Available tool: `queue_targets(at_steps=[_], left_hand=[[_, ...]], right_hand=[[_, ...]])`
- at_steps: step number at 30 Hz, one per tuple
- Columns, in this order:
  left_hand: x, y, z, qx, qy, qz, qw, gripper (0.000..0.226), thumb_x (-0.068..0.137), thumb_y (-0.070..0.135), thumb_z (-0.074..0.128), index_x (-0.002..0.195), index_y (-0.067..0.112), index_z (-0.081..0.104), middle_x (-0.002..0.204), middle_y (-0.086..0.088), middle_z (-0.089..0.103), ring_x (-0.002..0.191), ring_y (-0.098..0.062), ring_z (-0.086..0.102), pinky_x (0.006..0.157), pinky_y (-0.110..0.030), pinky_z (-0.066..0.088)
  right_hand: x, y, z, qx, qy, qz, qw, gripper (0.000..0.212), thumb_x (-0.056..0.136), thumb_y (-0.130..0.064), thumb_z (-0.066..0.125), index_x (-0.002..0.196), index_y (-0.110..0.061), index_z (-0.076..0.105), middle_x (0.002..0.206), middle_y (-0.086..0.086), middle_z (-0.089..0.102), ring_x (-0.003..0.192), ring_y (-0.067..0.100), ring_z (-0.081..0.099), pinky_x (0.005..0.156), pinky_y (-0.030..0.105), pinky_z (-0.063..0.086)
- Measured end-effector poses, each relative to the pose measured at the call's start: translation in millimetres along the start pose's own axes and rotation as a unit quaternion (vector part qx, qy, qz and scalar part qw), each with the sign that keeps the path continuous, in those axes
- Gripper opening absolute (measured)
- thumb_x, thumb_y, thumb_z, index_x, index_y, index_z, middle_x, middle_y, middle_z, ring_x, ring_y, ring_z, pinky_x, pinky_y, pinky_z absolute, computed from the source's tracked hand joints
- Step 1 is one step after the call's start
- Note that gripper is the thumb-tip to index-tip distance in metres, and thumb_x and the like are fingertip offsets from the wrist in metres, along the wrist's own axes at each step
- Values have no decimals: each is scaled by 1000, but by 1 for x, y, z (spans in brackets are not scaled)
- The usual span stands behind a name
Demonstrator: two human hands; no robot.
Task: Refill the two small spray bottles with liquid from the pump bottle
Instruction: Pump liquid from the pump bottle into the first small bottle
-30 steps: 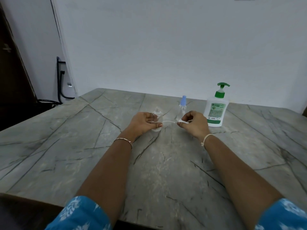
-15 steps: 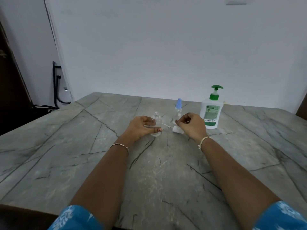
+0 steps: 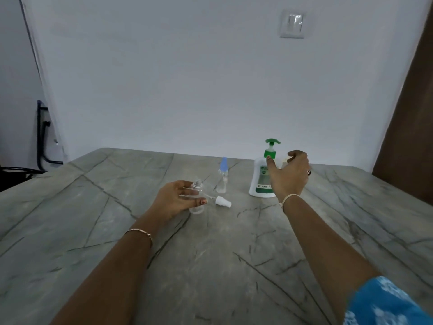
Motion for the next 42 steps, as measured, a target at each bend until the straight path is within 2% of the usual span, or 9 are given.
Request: queue_targets(at_steps=[8,12,15,19,23,28,31,35,42], left_hand=[[7,-5,8,-31,-21,10,999,98,20,68,88,101,17,69,94,-3,76,88,-17,73,88,-38,56],[7,-5,7,-37,-27,8,999,96,23,65,89,103,16,68,95,-2,76,89,-17,73,86,-35,56],[6,-3,8,-27,-31,8,999,79,38,49,91,105,15,68,96,-2,76,90,-18,73,90,-39,56],[6,-4,8,-27,-25,5,999,68,45,36,89,107,15,68,97,-2,76,92,-18,72,91,-40,55],[5,-3,9,-37,-26,4,999,67,46,32,88,107,12,67,97,-4,75,91,-19,72,90,-38,56],[5,-2,9,-41,-31,4,999,57,50,25,88,103,16,67,96,-3,75,90,-17,73,87,-33,56],[5,-2,9,-43,-31,7,999,57,48,28,87,101,18,67,95,-2,75,90,-18,73,87,-32,56],[6,-4,9,-44,-33,6,998,61,46,35,91,101,21,68,95,-2,76,90,-17,73,88,-35,56],[7,-4,9,-39,-32,0,999,61,45,35,88,101,21,67,95,-2,76,90,-18,73,92,-40,55]], right_hand=[[34,17,28,74,-179,27,981,98,67,-40,88,143,-20,30,141,10,44,132,28,40,111,48,35],[41,18,31,161,-244,47,955,95,70,-27,88,143,-28,27,131,5,50,115,24,55,106,49,44],[37,17,28,136,-223,-10,965,97,76,-27,85,148,-35,21,114,2,56,99,17,57,93,37,48],[25,15,30,48,-177,-117,976,95,85,-25,74,153,-42,9,126,5,52,104,15,51,93,36,45],[23,13,35,-47,-101,-167,980,77,85,-37,71,147,-35,25,120,12,51,106,30,56,94,48,49],[26,9,38,-20,-92,-171,981,38,99,-32,50,135,-26,40,122,10,54,101,31,59,81,38,48],[30,10,37,-17,-109,-179,978,35,102,-25,43,137,-29,40,123,5,59,101,27,60,81,37,48],[31,10,34,-32,-122,-195,973,40,100,-23,51,138,-29,42,119,4,62,101,26,58,89,42,49],[36,5,26,-33,-155,-179,971,48,91,-28,66,136,-31,48,119,11,53,109,29,50,88,31,38]])
Point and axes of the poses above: each hand's wrist, its own x-axis towards the middle knuckle, its own z-axis out of the palm, y = z × x, the point moved 1 cm from there along x, towards the middle knuckle
